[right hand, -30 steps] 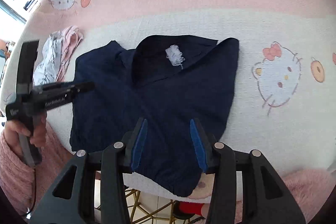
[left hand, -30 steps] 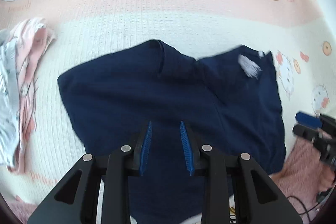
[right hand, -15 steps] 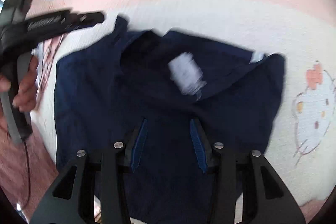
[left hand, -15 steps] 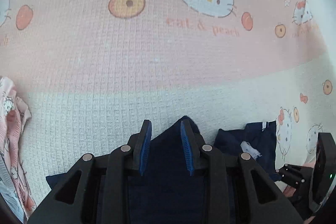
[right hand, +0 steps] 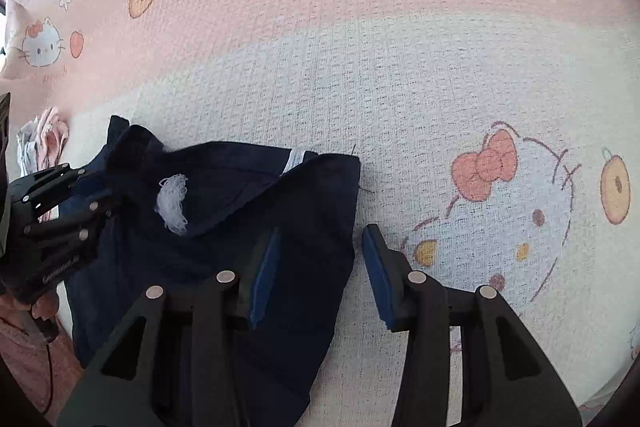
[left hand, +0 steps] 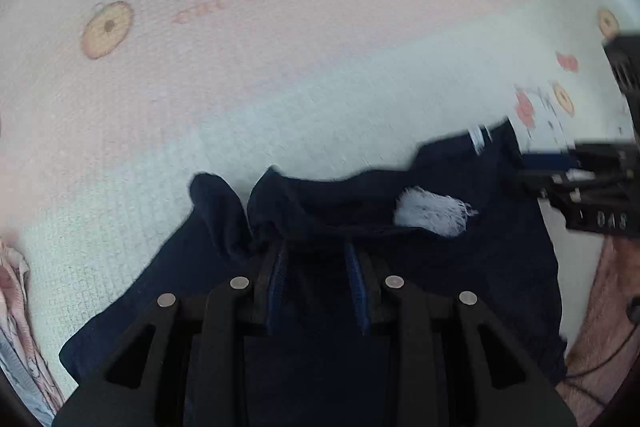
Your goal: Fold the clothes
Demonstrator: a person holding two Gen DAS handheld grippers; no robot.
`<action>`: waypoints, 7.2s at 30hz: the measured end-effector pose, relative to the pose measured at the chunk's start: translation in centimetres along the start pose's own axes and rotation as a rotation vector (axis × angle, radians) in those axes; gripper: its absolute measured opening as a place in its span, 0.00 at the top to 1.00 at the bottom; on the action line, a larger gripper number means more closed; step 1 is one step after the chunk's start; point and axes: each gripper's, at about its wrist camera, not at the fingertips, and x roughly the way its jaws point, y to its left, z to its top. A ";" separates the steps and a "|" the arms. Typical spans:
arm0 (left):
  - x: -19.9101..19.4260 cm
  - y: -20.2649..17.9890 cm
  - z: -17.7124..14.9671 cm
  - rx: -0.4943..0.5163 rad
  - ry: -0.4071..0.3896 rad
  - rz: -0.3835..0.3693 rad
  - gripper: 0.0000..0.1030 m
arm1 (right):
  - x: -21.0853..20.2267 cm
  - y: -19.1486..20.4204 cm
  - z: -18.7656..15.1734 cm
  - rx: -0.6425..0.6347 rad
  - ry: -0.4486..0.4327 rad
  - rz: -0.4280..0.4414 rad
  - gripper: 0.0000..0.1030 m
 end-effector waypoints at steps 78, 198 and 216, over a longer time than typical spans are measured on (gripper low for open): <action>-13.0 9.4 -27.4 -0.702 0.177 -0.217 0.71 | -8.1 0.9 -18.7 0.166 0.093 -0.016 0.59; -19.0 6.7 -32.8 -0.416 0.180 0.010 0.71 | -10.9 6.9 -16.8 0.153 0.096 -0.016 0.65; -17.9 5.1 -31.3 -0.393 0.124 -0.204 0.71 | -11.7 10.3 -9.9 0.137 0.019 0.219 0.83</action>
